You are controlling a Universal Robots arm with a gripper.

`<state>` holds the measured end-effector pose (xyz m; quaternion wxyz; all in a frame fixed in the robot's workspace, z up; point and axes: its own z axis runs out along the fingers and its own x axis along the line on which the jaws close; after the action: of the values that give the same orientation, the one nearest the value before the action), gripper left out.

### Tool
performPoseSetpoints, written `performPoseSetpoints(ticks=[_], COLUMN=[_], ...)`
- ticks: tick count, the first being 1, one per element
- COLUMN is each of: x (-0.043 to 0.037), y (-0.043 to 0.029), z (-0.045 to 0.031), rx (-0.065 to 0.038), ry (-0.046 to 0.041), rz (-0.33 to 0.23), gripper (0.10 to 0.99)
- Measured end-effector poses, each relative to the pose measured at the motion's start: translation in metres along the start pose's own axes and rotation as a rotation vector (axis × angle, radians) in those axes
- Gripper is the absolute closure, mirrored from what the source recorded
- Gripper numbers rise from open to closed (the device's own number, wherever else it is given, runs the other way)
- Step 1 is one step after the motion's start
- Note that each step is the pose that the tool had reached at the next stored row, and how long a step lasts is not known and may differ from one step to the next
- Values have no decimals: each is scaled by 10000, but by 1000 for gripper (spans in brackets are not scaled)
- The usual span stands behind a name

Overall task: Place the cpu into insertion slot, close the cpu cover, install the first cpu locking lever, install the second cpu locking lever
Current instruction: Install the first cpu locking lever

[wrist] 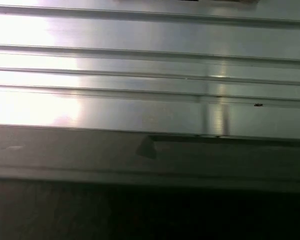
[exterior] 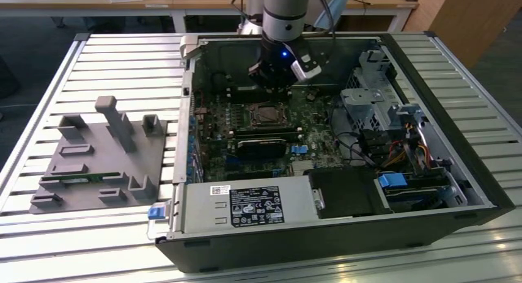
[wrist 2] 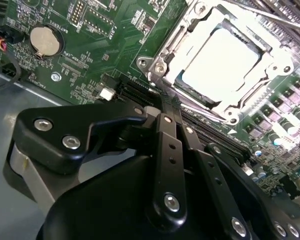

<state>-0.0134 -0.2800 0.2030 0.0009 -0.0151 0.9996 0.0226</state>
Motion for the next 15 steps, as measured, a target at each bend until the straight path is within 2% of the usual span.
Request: performPoseSetpoints(ticks=[11,15], x=[-8,-9], y=[2,4], z=[26,26], rx=[37,132], ry=[17,19], rz=[0,-1], gripper=[965,965])
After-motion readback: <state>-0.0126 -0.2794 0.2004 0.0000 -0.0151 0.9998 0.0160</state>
